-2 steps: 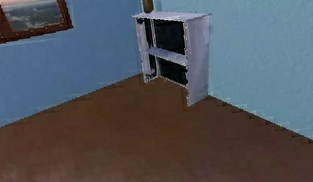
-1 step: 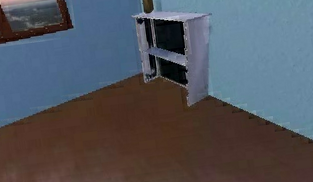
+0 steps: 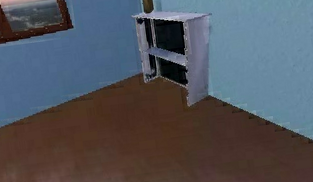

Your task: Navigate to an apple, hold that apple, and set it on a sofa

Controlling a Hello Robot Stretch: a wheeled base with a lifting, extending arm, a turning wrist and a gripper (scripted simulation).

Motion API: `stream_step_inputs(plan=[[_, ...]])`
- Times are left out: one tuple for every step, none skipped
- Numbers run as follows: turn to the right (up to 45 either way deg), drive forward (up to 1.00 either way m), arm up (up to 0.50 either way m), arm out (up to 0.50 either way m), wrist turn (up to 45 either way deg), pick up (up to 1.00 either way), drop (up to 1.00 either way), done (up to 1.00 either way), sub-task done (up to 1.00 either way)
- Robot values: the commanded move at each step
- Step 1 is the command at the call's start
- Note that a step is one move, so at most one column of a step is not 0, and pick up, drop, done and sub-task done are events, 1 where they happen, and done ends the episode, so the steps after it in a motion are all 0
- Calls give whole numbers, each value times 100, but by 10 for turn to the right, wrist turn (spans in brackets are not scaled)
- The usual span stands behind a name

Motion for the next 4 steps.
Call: stream_step_inputs(plan=[[0, 0, 10, 0, 0, 0, 0, 0, 0], [0, 0, 0, 0, -450, 0, 0, 0, 0], [0, 0, 0, 0, -450, 0, 0, 0, 0], [0, 0, 0, 0, -150, 0, 0, 0, 0]])
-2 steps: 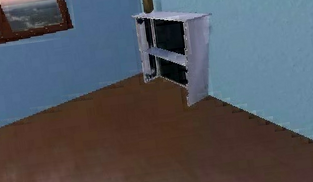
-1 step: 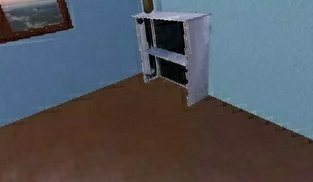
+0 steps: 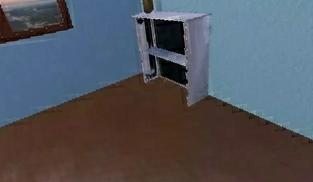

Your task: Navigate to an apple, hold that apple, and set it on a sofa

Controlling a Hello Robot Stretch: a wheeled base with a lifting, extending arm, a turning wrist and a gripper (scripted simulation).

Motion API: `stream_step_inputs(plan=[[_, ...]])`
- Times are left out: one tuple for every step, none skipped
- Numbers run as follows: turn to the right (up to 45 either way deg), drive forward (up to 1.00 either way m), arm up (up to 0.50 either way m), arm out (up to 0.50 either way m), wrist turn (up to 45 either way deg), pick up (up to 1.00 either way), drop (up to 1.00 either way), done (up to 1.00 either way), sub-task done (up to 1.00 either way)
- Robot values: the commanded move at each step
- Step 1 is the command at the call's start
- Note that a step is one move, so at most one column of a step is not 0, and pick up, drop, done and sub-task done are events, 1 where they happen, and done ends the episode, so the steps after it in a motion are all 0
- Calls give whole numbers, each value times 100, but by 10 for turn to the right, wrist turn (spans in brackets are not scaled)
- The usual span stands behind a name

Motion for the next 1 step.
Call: stream_step_inputs(plan=[[0, 0, 0, -48, 0, 0, 0, 0, 0]])
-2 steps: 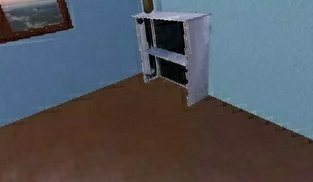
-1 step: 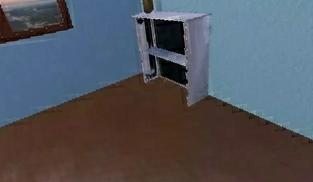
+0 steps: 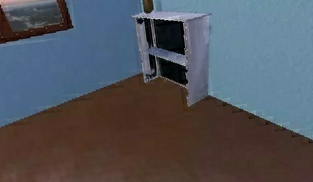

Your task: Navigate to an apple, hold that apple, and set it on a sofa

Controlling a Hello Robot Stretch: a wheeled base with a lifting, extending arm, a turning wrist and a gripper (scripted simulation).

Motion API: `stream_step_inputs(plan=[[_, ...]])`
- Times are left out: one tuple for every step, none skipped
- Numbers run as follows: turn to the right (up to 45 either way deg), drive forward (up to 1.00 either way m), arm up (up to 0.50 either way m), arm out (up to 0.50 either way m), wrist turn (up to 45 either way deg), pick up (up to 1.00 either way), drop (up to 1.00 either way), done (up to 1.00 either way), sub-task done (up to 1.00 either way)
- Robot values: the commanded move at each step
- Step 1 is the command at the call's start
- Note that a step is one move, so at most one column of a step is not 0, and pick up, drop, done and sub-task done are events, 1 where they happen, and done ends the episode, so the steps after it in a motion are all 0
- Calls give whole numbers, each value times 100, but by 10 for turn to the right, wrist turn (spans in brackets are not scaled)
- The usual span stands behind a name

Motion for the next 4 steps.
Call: stream_step_inputs(plan=[[-450, 0, 0, 0, 0, 0, 0, 0, 0], [-330, 0, 0, 0, 0, 0, 0, 0, 0], [0, 100, 0, 0, 0, 0, 0, 0, 0], [0, 100, 0, 0, 0, 0, 0, 0, 0]])
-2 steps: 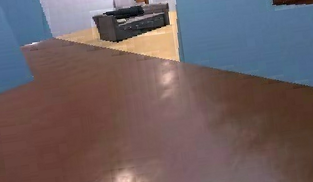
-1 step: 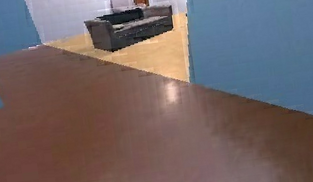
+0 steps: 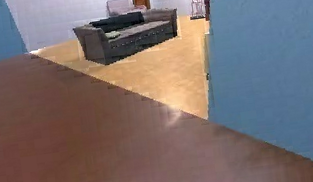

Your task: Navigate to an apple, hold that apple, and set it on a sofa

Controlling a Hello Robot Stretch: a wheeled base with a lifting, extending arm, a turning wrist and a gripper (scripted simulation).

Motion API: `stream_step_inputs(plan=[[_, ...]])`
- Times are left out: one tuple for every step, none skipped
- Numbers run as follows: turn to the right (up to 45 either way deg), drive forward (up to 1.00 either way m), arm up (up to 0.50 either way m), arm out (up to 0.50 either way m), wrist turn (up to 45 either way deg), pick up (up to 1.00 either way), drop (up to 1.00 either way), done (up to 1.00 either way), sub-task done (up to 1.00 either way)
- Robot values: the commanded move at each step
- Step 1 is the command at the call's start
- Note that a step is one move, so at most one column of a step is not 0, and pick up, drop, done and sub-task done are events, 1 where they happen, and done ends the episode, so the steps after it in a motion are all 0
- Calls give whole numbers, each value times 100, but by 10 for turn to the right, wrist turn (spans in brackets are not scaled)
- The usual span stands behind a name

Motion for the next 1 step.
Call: stream_step_inputs(plan=[[0, 100, 0, 0, 0, 0, 0, 0, 0]])
